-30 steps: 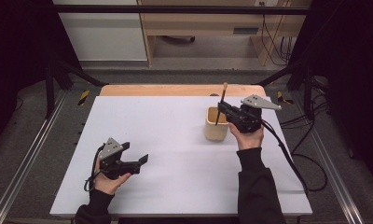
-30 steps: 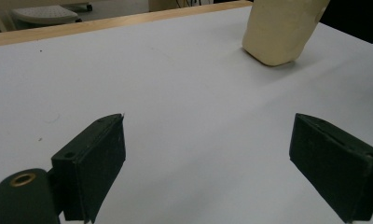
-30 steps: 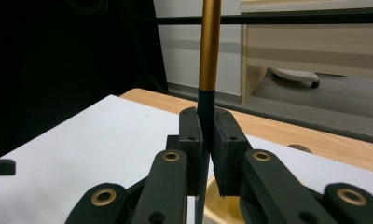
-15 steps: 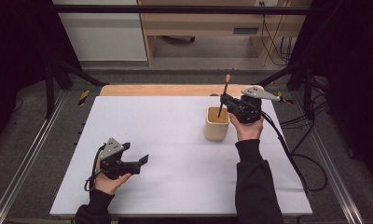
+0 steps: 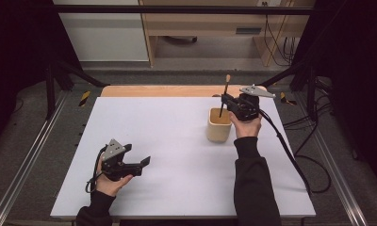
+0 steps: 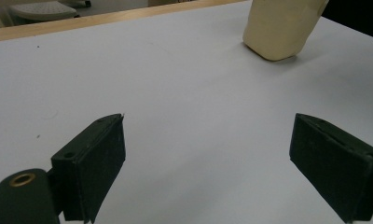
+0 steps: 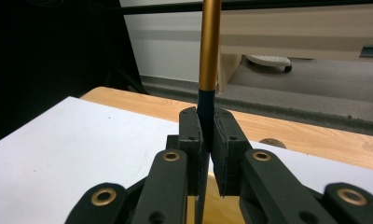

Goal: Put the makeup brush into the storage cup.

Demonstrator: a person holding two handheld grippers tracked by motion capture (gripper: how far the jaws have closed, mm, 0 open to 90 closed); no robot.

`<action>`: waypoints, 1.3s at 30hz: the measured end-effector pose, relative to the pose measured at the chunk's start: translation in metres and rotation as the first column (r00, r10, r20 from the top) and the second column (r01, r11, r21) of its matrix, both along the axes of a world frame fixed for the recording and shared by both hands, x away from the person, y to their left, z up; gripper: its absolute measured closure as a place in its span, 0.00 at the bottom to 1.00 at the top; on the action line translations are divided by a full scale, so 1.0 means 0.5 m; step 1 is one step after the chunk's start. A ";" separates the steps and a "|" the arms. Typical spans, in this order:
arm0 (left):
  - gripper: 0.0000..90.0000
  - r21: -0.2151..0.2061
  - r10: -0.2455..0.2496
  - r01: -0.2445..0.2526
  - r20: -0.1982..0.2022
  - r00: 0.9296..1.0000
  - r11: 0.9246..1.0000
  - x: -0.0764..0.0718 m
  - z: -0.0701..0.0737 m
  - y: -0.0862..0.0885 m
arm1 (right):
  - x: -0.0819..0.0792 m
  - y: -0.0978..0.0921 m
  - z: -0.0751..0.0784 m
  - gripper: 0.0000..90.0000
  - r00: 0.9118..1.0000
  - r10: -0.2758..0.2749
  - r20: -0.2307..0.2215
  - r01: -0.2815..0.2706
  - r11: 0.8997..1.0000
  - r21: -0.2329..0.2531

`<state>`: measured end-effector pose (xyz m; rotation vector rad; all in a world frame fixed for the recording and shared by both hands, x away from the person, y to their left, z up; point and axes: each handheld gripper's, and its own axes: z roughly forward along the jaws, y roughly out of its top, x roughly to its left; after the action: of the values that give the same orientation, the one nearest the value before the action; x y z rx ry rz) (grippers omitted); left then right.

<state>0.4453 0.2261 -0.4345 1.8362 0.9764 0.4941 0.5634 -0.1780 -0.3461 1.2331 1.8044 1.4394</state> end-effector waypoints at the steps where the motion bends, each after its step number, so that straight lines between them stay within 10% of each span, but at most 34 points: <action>1: 0.11 0.000 0.000 0.000 -0.001 1.000 1.000 0.000 0.000 0.000 | 0.004 0.002 -0.005 0.93 1.000 -0.004 -0.007 0.004 1.000 -0.006; 39: 0.11 0.012 0.004 -0.004 -0.001 1.000 1.000 0.001 -0.003 -0.001 | 0.015 0.013 -0.109 0.92 0.991 -0.024 -0.134 0.013 0.996 -0.085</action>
<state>0.4458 0.2254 -0.4359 1.8460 0.9805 0.5026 0.5711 -0.1713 -0.4008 1.3287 1.9166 1.2838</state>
